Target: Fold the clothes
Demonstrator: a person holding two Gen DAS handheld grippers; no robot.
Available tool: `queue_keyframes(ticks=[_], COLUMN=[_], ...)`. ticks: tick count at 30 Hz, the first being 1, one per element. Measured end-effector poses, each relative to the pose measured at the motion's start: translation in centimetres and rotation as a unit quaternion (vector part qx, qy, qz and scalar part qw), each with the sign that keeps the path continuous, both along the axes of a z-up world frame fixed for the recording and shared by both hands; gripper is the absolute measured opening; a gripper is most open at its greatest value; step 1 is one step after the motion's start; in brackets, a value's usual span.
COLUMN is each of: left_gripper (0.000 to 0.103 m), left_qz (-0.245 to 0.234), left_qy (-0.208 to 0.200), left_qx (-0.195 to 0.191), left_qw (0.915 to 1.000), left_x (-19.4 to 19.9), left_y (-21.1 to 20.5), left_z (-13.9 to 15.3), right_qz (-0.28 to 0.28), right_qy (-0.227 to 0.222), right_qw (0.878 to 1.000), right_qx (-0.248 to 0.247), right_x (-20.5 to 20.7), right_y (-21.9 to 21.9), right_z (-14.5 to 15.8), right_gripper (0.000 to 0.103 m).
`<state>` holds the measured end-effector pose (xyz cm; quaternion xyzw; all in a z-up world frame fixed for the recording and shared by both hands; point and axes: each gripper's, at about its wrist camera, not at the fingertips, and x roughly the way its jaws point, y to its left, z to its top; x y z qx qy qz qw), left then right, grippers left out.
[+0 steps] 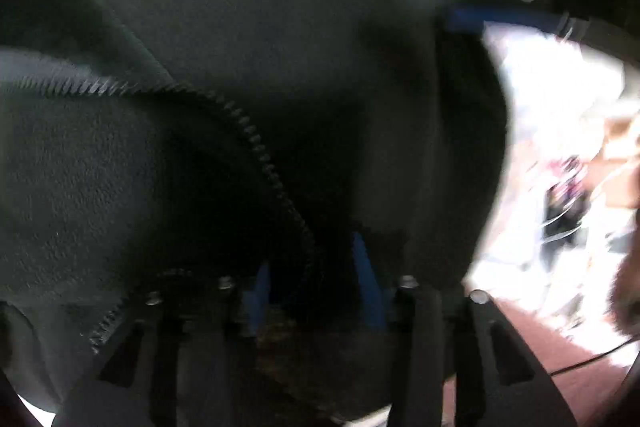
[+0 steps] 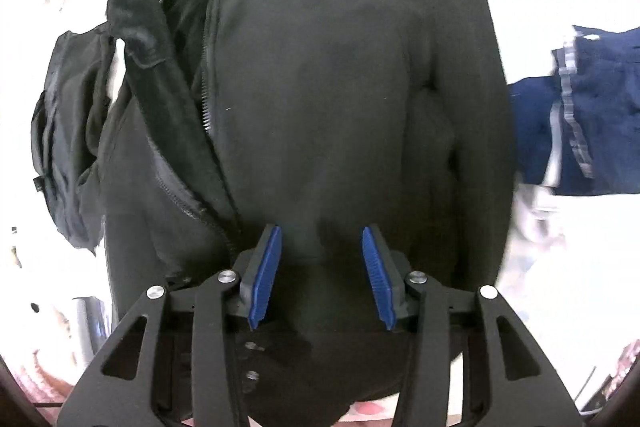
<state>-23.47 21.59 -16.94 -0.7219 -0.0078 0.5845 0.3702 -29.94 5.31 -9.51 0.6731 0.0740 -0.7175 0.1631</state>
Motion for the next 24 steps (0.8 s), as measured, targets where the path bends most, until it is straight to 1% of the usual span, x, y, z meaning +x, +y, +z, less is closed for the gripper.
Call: queue_keyframes(ticks=[2,3,4,5,6,7,8,9,11,12,15,18,20,23,24], left_gripper=[0.051,0.051,0.051,0.051,0.051,0.051,0.051,0.051,0.051,0.051,0.051,0.051,0.051,0.051,0.051], left_qz=[0.042,0.059,0.072,0.093,0.115,0.136,0.158,0.183,0.246,0.279,0.353,0.424,0.440,0.449,0.451], left_qy=[-0.010,0.001,0.008,0.016,0.025,0.033,0.042,0.051,0.075,0.079,0.069,0.059,0.061,0.054,0.053], left_qx=[0.043,0.058,0.065,0.058,0.050,0.043,0.035,0.022,0.003,-0.007,0.009,0.024,0.026,0.034,0.036], left_qw=[0.9981,0.9966,0.9953,0.9939,0.9918,0.9892,0.9860,0.9816,0.9663,0.9572,0.9330,0.9033,0.8953,0.8912,0.8902], left_x=[-1.1,-1.7,-2.1,-3.0,-3.9,-4.7,-5.6,-6.8,-9.8,-11.4,-16.0,-20.7,-22.7,-24.8,-25.4], left_y=[-2.0,-3.3,-4.4,-6.1,-7.7,-9.4,-11.1,-12.7,-16.6,-18.3,-21.8,-25.3,-25.2,-24.5,-24.3], left_z=[1.8,3.1,3.9,4.4,4.9,5.4,5.9,6.0,5.8,5.4,3.2,1.1,-0.3,-1.7,-2.1], right_qz=[0.011,0.016,0.022,0.028,0.032,0.038,0.047,0.060,0.099,0.119,0.154,0.165,0.174,0.183,0.181], right_qy=[0.000,-0.001,-0.003,-0.005,-0.007,-0.007,-0.010,-0.015,-0.032,-0.040,-0.013,0.010,0.018,0.026,0.030], right_qw=[1.000,1.000,0.999,0.999,0.998,0.997,0.996,0.995,0.993,0.991,0.987,0.986,0.984,0.983,0.983], right_qx=[-0.014,-0.021,-0.031,-0.041,-0.049,-0.059,-0.069,-0.075,-0.061,-0.053,-0.036,-0.017,-0.014,-0.015,-0.017], right_x=[-0.1,-0.1,-0.8,-1.6,-2.9,-2.9,-3.1,-3.2,-3.2,-3.2,-2.9,-3.9,-4.5,-5.3,-5.7], right_y=[-0.7,-1.1,-1.3,-1.5,-1.8,-2.9,-4.1,-5.5,-7.6,-8.6,-12.0,-14.8,-16.3,-18.0,-18.3], right_z=[-0.2,-0.5,-0.6,-0.7,0.1,-0.4,-0.5,-1.4,-2.0,-2.3,-3.7,-5.2,-6.2,-7.4,-7.5], right_gripper=[0.044,0.044,0.044,0.045,0.047,0.049,0.057,0.060,0.060,0.059,0.060,0.060,0.060,0.060,0.059])
